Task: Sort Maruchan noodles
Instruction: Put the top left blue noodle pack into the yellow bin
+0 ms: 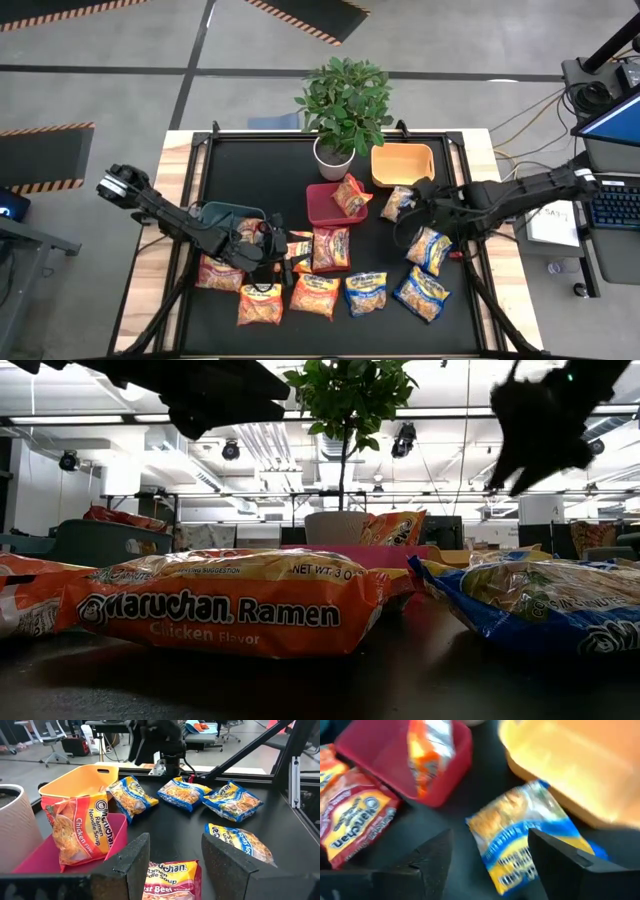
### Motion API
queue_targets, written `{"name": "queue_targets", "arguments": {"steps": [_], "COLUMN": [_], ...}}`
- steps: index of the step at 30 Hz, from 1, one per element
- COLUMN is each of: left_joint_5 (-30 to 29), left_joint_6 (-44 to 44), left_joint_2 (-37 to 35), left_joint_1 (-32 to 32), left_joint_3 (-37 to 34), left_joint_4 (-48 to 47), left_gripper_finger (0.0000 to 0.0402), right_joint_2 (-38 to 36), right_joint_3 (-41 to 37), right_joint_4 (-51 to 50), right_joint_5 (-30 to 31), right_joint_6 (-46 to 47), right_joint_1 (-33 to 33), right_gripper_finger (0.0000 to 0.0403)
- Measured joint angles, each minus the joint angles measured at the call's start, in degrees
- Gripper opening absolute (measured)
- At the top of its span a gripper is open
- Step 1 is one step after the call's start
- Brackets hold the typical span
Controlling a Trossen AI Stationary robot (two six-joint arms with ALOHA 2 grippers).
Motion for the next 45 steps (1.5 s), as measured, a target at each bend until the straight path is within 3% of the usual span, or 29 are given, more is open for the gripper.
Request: {"name": "queue_targets", "arguments": {"steps": [9, 15, 19, 24, 35, 45], "left_joint_5": [-0.15, -0.15, -0.26, -4.35, -5.68, -5.68], "left_joint_6": [2.89, 6.1, 8.67, 13.39, 24.09, 26.9], "left_joint_2": [0.0, 0.0, 0.0, -0.93, -7.28, -8.52], "left_joint_1": [0.83, 1.11, 1.24, 1.24, 1.27, 1.58], "left_joint_3": [0.0, 0.0, 0.0, 0.0, 0.0, 0.0], "left_joint_4": [0.02, 0.16, 0.24, 0.45, 1.92, 2.17], "left_gripper_finger": [0.0164, 0.0164, 0.0164, 0.0164, 0.0164, 0.0164], "right_joint_2": [-4.01, -0.88, -0.24, -0.39, -0.39, -0.34], "right_joint_3": [-4.36, -4.09, -4.28, -5.76, -15.8, -25.31], "right_joint_4": [-0.06, -13.08, -13.76, -11.84, 5.33, 29.13], "right_joint_5": [0.9, -1.5, -5.23, -5.4, -4.9, -4.26], "right_joint_6": [7.04, 14.55, 14.82, 13.15, 12.87, 12.05], "right_joint_1": [-4.12, -10.38, -12.08, -12.1, -12.38, -12.36], "right_gripper_finger": [0.0283, 0.0279, 0.0279, 0.0286, 0.029, 0.029]}}
